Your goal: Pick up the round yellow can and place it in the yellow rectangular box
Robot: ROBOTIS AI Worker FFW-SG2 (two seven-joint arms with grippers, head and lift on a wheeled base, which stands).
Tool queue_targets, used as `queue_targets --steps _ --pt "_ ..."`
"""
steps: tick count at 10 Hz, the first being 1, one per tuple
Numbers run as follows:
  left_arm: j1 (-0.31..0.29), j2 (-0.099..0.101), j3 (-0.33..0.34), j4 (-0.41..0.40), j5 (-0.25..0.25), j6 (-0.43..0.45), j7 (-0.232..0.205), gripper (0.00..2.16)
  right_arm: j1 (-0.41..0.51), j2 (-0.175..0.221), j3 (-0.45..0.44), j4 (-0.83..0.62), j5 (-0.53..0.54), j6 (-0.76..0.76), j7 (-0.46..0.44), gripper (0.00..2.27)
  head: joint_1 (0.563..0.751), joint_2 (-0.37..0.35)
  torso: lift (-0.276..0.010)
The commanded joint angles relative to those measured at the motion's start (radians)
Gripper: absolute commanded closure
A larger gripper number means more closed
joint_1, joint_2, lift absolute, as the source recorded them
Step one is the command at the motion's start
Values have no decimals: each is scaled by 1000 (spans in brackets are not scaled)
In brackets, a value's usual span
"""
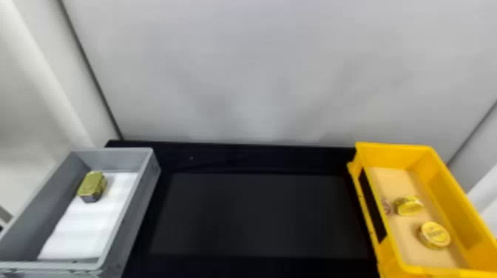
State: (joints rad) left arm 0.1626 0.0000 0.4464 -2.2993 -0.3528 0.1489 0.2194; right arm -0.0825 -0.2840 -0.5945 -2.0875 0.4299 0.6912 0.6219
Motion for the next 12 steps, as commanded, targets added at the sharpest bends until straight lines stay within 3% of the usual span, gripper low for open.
queue_targets --steps 1,3,5,8,10,12 --pt "0 -3 2 -2 0 0 0 96 -8 -52 -67 -28 -81 -53 -16 214 694 14 -60" --pt "2 -3 6 -3 0 0 0 98 -3 -93 -93 -43 -163 -91 -80 214 694 14 -60" --pt "3 -3 12 -6 0 0 0 98 9 -86 -140 -91 -209 -117 -200 222 694 14 -60" --pt "3 -3 12 -6 0 0 0 98 3 -121 -214 -129 -278 -131 -250 225 694 14 -60" --pt "3 -3 12 -6 0 1 0 98 10 -139 -218 -151 -295 -76 -269 222 694 14 -60" --pt "3 -3 9 -6 0 1 0 96 15 -133 -199 -169 -275 -7 -273 213 694 14 -60"
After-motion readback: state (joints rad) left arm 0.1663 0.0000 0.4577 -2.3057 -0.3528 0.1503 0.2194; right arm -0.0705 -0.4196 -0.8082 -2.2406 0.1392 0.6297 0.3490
